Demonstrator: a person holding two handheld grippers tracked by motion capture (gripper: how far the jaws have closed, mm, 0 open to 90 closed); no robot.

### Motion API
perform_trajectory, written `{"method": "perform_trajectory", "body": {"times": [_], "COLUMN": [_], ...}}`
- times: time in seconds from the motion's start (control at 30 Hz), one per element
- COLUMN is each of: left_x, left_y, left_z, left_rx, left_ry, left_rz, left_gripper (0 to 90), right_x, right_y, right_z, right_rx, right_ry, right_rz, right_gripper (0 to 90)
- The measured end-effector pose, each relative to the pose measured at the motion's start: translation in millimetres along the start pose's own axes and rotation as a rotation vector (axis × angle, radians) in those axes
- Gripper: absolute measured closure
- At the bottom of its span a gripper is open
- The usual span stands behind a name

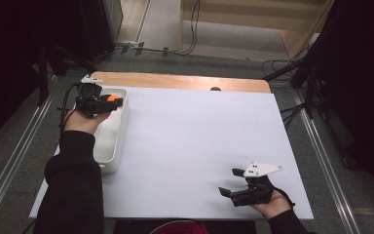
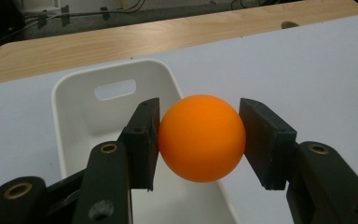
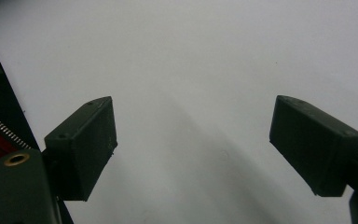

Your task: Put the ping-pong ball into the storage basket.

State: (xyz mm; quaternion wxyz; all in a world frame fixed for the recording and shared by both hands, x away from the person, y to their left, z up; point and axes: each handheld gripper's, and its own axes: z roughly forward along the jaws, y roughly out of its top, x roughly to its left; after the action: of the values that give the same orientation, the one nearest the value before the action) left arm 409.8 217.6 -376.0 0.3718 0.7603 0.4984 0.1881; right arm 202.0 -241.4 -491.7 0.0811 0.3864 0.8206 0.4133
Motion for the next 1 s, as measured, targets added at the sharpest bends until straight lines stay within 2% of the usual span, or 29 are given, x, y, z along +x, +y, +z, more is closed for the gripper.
{"method": "perform_trajectory", "body": {"times": [0.1, 0.23, 0.43, 0.8, 0.9, 1.0], "left_x": [4.6, 10.2, 17.4, 20.7, 19.9, 18.8], "left_y": [-1.2, -3.0, -6.2, -11.4, -12.5, -14.6], "left_z": [-0.3, -0.8, 0.5, 10.2, 15.4, 21.5], "left_rx": [0.007, 0.01, 0.009, 0.023, 0.028, 0.037], "left_ry": [0.024, 0.033, 0.052, 0.079, 0.082, 0.087], "left_rz": [-0.003, -0.013, -0.049, -0.072, -0.101, -0.105], "left_gripper": [50.0, 50.0, 49.9, 49.9, 49.9, 50.0], "right_x": [0.0, 0.0, 0.5, 0.5, 0.3, 0.6], "right_y": [0.2, 0.1, -0.2, 0.1, 0.2, 0.3], "right_z": [0.3, 0.6, 0.4, 1.0, 1.3, 1.2], "right_rx": [-0.001, 0.0, 0.008, 0.009, 0.01, 0.011], "right_ry": [-0.001, 0.002, 0.005, 0.006, 0.007, 0.006], "right_rz": [0.002, -0.002, -0.002, -0.002, -0.002, -0.006], "right_gripper": [13.5, 13.5, 13.5, 13.5, 13.5, 13.5]}}
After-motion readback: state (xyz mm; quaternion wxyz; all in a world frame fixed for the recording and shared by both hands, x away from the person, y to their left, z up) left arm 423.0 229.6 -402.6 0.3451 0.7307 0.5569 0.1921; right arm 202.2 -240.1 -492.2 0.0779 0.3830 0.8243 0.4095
